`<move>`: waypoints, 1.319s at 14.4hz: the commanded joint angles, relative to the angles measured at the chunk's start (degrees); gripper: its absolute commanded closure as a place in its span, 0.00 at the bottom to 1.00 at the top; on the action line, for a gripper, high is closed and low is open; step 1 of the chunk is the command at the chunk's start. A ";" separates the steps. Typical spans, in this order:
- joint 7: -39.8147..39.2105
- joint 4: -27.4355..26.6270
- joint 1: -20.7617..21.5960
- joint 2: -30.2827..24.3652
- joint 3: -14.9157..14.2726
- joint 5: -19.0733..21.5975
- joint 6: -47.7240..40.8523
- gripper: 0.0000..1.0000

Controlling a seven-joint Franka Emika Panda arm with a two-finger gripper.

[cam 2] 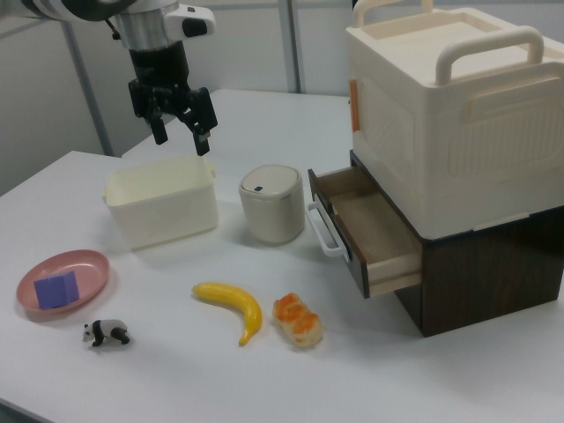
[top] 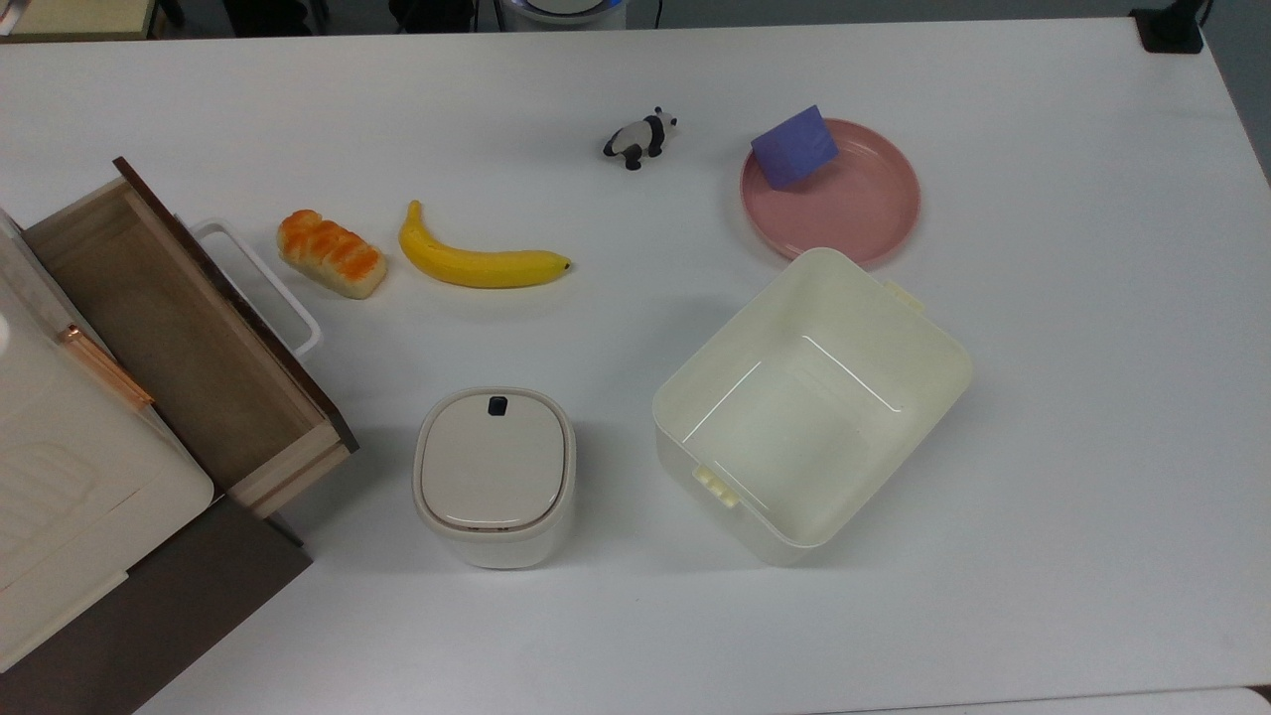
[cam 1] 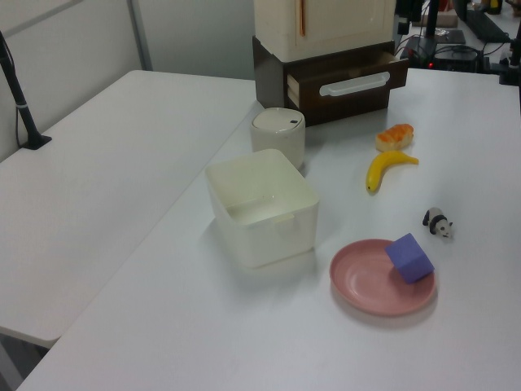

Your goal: Slide the drawer open

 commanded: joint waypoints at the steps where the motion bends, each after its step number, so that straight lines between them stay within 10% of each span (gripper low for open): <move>1: 5.29 -5.87 0.52 -1.98 -0.47 1.30 6.87 0.00; 9: 10.04 -7.73 0.78 -1.63 -0.64 0.33 10.40 0.00; 14: 10.13 -7.46 14.83 -1.28 -14.51 0.33 10.14 0.00; 19: 10.13 -7.37 14.85 -1.19 -14.62 0.33 10.23 0.00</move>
